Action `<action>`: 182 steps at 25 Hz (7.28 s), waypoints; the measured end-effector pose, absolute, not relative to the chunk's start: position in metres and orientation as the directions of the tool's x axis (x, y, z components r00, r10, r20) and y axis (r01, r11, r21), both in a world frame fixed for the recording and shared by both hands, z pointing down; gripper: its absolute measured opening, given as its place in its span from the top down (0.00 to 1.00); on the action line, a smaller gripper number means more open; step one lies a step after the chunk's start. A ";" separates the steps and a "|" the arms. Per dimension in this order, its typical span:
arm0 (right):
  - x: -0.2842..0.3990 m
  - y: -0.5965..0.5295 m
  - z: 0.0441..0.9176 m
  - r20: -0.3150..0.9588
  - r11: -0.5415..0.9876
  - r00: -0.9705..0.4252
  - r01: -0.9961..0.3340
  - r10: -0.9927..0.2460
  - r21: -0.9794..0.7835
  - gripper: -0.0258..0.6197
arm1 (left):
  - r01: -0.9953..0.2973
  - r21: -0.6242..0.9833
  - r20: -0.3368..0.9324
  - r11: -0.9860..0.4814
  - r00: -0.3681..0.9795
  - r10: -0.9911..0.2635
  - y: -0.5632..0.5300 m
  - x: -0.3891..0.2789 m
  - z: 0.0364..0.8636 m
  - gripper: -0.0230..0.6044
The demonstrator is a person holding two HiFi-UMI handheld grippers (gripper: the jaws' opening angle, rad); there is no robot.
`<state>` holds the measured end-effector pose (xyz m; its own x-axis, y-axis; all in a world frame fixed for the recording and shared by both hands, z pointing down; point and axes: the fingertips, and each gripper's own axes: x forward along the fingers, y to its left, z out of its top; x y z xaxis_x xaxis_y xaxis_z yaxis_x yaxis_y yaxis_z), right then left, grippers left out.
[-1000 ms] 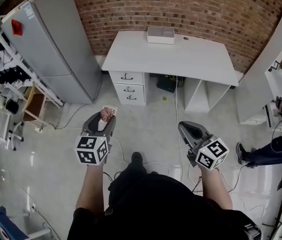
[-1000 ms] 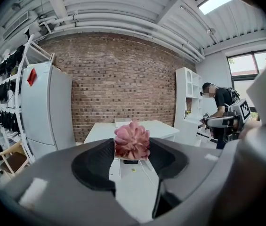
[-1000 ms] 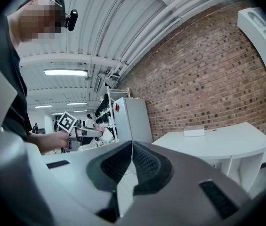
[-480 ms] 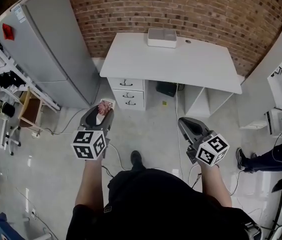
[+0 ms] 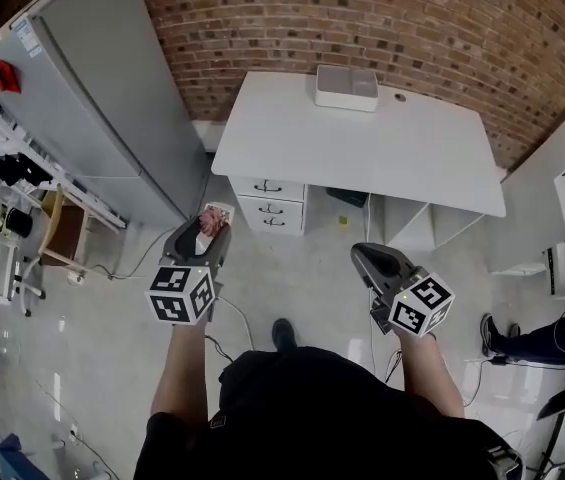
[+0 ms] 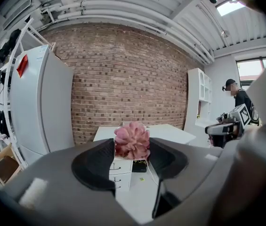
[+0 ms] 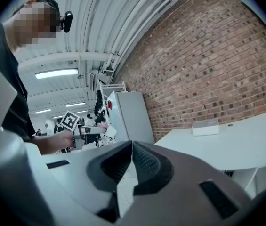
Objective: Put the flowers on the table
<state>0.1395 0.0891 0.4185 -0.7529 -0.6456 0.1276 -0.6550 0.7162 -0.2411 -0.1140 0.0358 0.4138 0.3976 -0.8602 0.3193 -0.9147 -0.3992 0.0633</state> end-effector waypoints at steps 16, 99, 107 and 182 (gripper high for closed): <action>0.073 -0.019 0.414 0.183 0.720 -0.756 -0.654 -0.628 -0.230 0.94 | -0.915 0.114 0.313 -0.388 0.403 -0.860 -0.057 -0.184 0.433 0.60; 0.071 -0.430 0.505 0.351 0.640 -0.756 -0.655 -0.553 -0.402 0.94 | -0.838 0.183 0.685 -0.514 0.484 -0.545 -0.452 -0.101 0.638 0.60; 0.074 -0.434 0.520 0.390 0.630 -0.747 -0.664 -0.538 -0.403 0.94 | -0.841 0.165 0.724 -0.515 0.458 -0.515 -0.455 -0.100 0.676 0.60; 0.120 -0.347 0.442 0.242 0.655 -0.718 -0.695 -0.653 -0.297 0.94 | -0.830 0.181 0.376 -0.528 0.554 -0.743 -0.403 -0.089 0.491 0.81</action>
